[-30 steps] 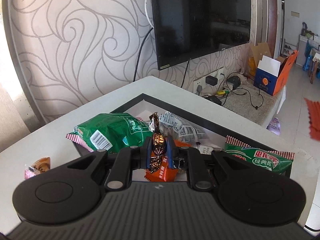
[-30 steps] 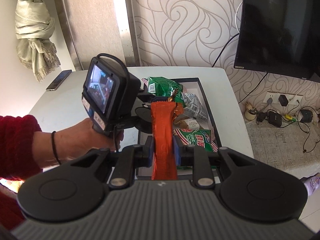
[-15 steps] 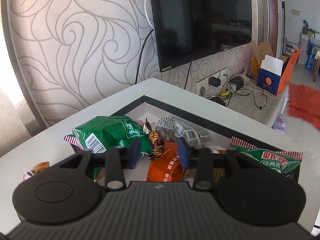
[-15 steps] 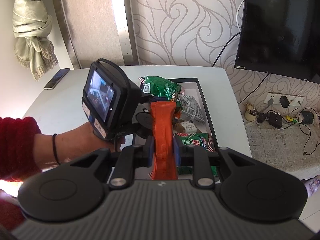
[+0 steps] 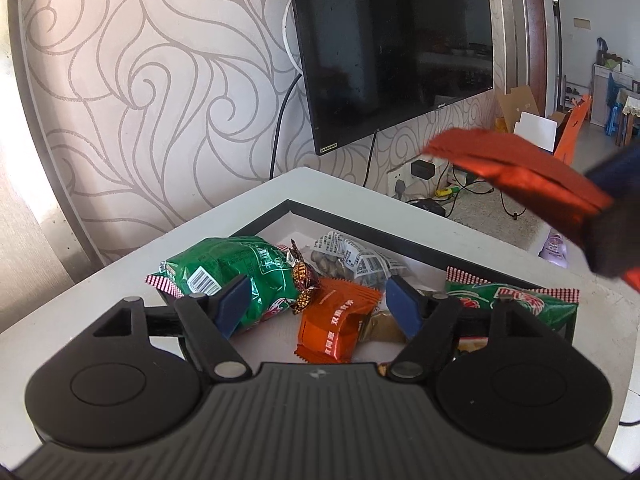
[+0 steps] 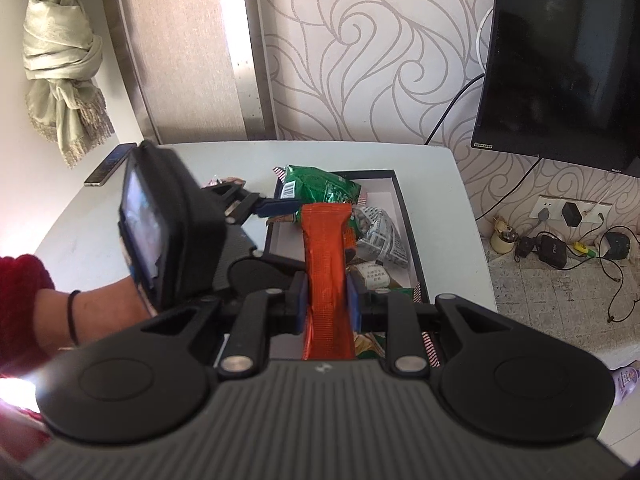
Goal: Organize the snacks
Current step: 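Open the left tool to drop the chocolate candy into the box, then lower the red bar into the box and open the right tool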
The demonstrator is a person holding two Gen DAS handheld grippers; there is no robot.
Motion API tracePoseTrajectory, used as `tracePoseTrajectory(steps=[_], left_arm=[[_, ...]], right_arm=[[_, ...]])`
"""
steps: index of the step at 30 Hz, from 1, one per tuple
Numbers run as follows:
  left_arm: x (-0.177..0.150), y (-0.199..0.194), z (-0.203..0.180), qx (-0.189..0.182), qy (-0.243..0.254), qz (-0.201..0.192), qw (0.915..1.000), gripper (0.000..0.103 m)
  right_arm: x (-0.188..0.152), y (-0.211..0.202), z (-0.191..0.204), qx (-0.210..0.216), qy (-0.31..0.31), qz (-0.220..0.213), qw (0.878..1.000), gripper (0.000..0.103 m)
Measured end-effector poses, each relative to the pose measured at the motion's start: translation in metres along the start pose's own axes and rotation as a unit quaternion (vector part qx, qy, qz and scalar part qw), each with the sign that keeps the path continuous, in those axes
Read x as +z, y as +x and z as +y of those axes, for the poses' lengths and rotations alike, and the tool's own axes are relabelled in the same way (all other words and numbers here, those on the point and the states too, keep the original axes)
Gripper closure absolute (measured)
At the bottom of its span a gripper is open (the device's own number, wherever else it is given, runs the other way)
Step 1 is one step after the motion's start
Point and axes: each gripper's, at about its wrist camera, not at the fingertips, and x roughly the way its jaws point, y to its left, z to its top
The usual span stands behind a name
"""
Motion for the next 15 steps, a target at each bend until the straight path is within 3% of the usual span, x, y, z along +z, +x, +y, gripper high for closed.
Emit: tracePoseTrajectory(steps=[15], left_arm=[[-0.016, -0.039, -0.011, -0.012, 0.021, 0.01, 0.9997, 0.021]], right_arm=[[0.023, 0.046, 0.001, 0.016, -0.013, 0.02, 1.0, 0.079]])
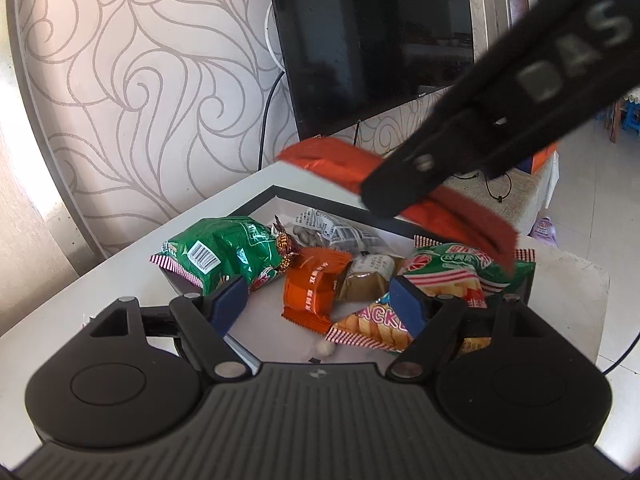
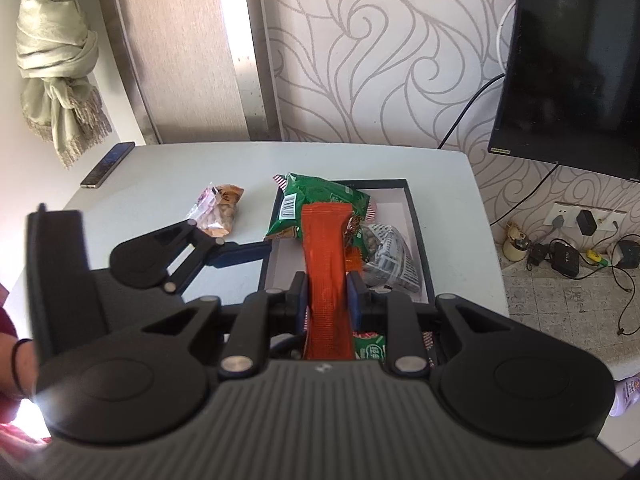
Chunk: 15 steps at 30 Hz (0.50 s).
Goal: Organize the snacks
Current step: 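Lower the red bar into the box and open the right tool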
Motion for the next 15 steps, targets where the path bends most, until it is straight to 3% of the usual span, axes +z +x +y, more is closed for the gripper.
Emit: tracePoseTrajectory(steps=[15], left_arm=[[-0.013, -0.014, -0.002, 0.001, 0.003, 0.01, 0.9999, 0.02]], right_arm=[[-0.001, 0.063, -0.005, -0.02, -0.004, 0.056, 0.998, 0.079]])
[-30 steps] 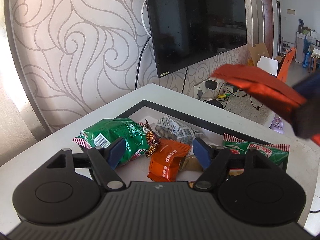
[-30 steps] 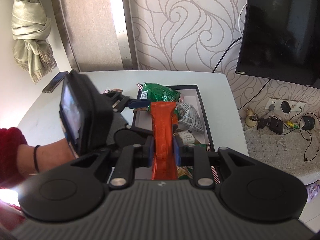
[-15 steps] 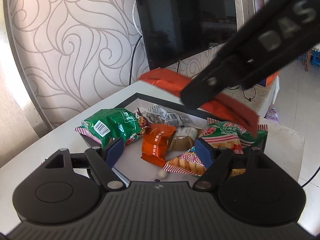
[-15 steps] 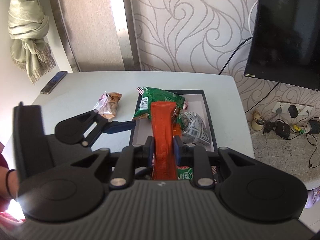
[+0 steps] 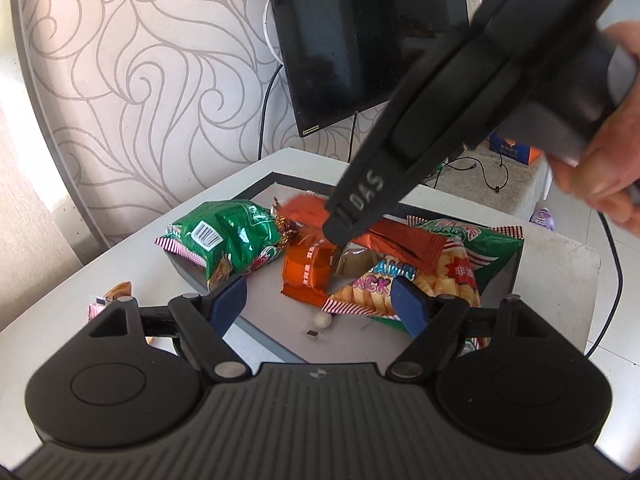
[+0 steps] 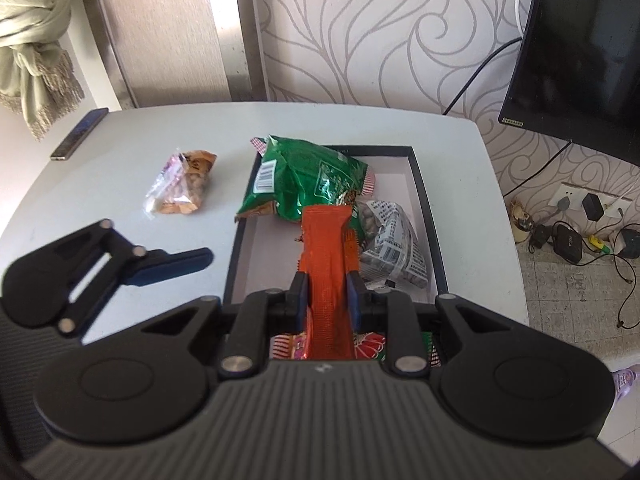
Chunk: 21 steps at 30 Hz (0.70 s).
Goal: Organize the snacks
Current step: 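Lower the red bar into the box and open the right tool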
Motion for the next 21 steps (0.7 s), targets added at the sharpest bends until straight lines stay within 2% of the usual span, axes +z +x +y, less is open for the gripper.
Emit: tracePoseTrajectory(steps=[7, 21], left_arm=[[-0.007, -0.001, 0.004, -0.002, -0.008, 0.005, 1.0, 0.019], [-0.014, -0.002, 0.004, 0.001, -0.004, 0.01, 0.9999, 0.018]], right_arm=[[-0.003, 0.017, -0.001, -0.003, 0.002, 0.016, 1.0, 0.079], [-0.007, 0.013, 0.005, -0.001, -0.001, 0.019, 1.0, 0.079]])
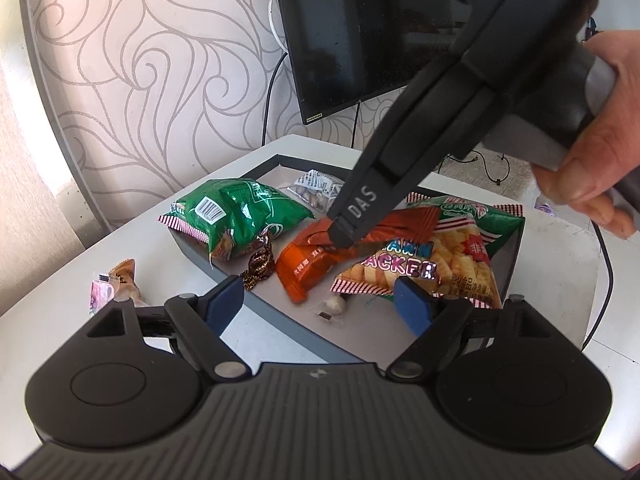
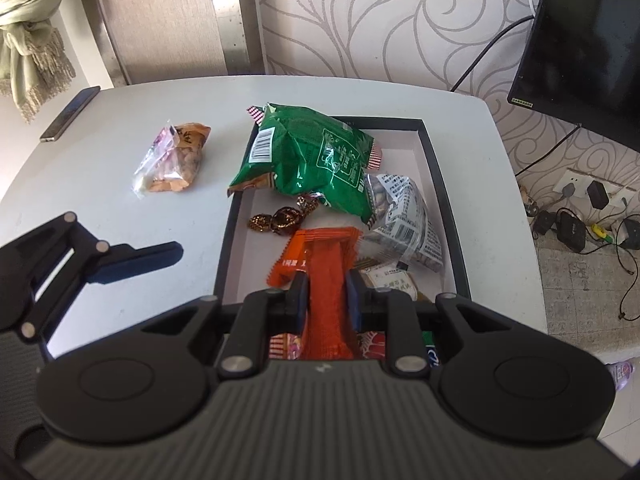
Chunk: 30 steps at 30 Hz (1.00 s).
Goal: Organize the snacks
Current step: 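Lower the red bar into the box and open the right tool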
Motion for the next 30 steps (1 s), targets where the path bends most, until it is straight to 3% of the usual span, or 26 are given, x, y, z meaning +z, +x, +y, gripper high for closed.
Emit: tracePoseTrajectory(steps=[14, 30], left_arm=[[-0.007, -0.001, 0.003, -0.001, -0.007, 0.003, 1.0, 0.017], [-0.015, -0.019, 0.011, 0.013, -0.013, 0.0, 0.9998, 0.017]], right_arm=[[-0.009, -0.029, -0.009, 0.016, 0.048, -0.024, 0.998, 0.078], [-0.006, -0.027, 0.0, 0.016, 0.063, -0.032, 0.997, 0.078]])
